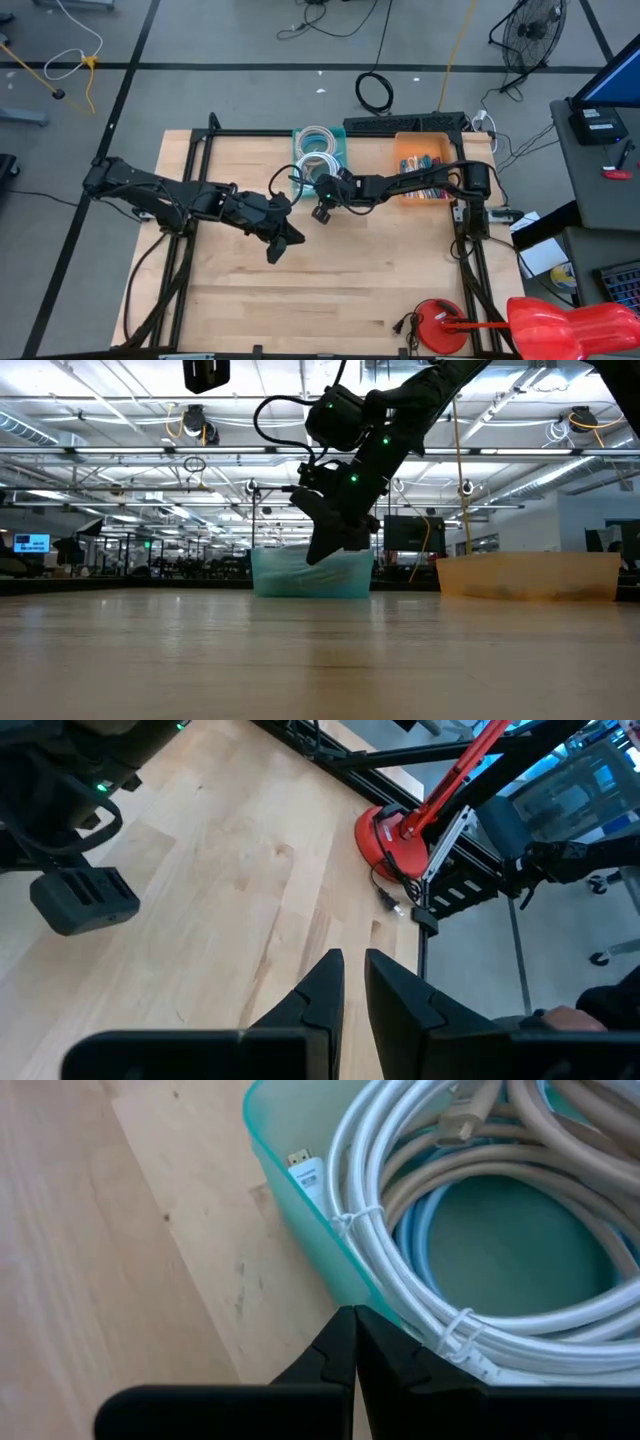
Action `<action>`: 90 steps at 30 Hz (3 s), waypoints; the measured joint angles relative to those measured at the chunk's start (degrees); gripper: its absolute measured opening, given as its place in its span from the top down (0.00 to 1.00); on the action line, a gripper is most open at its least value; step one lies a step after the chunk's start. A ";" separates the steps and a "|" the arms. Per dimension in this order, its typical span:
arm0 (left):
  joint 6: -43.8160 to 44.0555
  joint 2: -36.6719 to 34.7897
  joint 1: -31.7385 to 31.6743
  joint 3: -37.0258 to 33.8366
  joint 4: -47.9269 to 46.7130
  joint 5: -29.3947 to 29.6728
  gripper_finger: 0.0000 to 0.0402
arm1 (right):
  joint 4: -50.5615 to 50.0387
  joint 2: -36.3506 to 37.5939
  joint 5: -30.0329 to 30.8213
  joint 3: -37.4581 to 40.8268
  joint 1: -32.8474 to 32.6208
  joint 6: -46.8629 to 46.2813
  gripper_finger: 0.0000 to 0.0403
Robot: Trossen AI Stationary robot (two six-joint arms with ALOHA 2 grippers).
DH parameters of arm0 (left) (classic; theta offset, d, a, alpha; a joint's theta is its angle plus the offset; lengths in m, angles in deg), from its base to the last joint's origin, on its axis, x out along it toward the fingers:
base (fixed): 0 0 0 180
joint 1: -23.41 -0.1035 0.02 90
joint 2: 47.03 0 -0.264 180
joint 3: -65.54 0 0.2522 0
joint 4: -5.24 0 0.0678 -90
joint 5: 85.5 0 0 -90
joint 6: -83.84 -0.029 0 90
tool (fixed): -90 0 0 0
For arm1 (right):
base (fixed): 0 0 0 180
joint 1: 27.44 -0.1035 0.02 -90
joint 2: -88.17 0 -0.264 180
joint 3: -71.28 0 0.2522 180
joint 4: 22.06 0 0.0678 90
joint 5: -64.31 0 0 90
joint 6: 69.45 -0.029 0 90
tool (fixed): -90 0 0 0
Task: Pick & Place USB Port
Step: Adjust the green bin, then return to Home Position
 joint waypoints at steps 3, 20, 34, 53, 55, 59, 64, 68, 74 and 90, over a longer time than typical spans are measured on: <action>0.21 0.00 0.06 0.00 0.00 -0.01 0.88 | 0.02 0.01 1.03 0.01 0.41 0.04 1.00; -0.94 0.00 0.11 0.00 -0.29 0.00 0.88 | 0.27 0.42 1.21 0.00 -2.93 0.33 1.00; -3.92 0.00 -0.36 0.00 0.25 -0.02 0.88 | 0.78 18.27 -14.11 0.04 -7.44 -0.67 1.00; -3.08 0.00 -7.74 0.00 4.26 0.02 0.88 | 14.20 63.35 -27.24 36.88 -12.04 -6.58 1.00; -1.78 0.00 -8.03 0.00 5.15 0.16 0.88 | 21.66 68.04 -27.29 43.96 -12.11 -8.48 1.00; 1.15 0.00 -8.42 0.00 6.22 2.15 0.88 | 35.04 76.18 -27.69 55.44 -13.20 -6.00 1.00; 6.39 0.00 -8.38 0.00 7.43 4.98 0.88 | 37.97 84.76 -28.30 64.49 -13.92 -4.60 1.00; 8.57 0.00 -8.36 0.00 8.06 7.71 0.88 | 37.62 90.25 -31.22 69.61 -13.91 -7.43 1.00; 11.64 0.00 -7.46 0.00 8.02 11.74 0.88 | 34.72 96.30 -34.78 73.03 -13.90 -8.45 1.00; 15.60 0.04 -4.65 0.00 7.98 13.65 0.88 | 14.89 103.53 -23.64 73.24 -13.89 1.52 1.00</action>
